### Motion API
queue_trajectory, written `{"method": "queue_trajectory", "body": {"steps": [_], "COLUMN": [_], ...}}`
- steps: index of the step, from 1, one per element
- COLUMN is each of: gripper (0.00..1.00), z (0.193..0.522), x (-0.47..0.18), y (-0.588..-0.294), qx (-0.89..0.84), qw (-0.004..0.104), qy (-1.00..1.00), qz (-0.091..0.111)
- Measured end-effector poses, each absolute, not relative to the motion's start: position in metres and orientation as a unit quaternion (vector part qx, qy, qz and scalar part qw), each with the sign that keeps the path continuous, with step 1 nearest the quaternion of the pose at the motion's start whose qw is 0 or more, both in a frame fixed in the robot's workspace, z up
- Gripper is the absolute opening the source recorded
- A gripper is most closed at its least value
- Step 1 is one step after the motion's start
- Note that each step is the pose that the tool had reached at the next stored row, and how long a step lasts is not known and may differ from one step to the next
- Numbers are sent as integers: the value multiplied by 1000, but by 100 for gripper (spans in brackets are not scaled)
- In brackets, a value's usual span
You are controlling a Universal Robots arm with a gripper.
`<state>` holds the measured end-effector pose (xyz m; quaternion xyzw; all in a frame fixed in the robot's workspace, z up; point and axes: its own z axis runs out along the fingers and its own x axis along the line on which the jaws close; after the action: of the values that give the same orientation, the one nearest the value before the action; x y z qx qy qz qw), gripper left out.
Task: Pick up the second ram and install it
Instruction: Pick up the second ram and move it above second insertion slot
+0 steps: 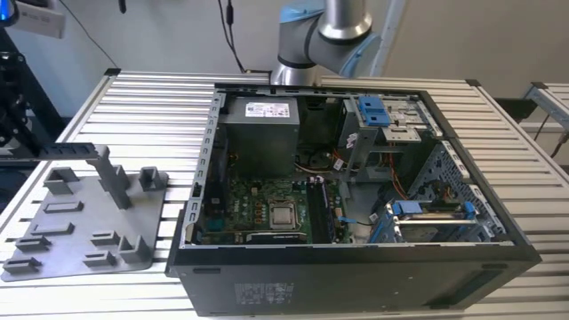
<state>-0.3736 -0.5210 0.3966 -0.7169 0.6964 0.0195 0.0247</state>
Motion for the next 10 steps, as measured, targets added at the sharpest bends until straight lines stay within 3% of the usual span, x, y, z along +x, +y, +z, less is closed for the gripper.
{"method": "queue_trajectory", "body": {"steps": [10], "gripper": [14], "z": [397], "x": [-332], "y": [-521], "qx": [-717], "qw": [22], "qy": [697], "qz": [22]}}
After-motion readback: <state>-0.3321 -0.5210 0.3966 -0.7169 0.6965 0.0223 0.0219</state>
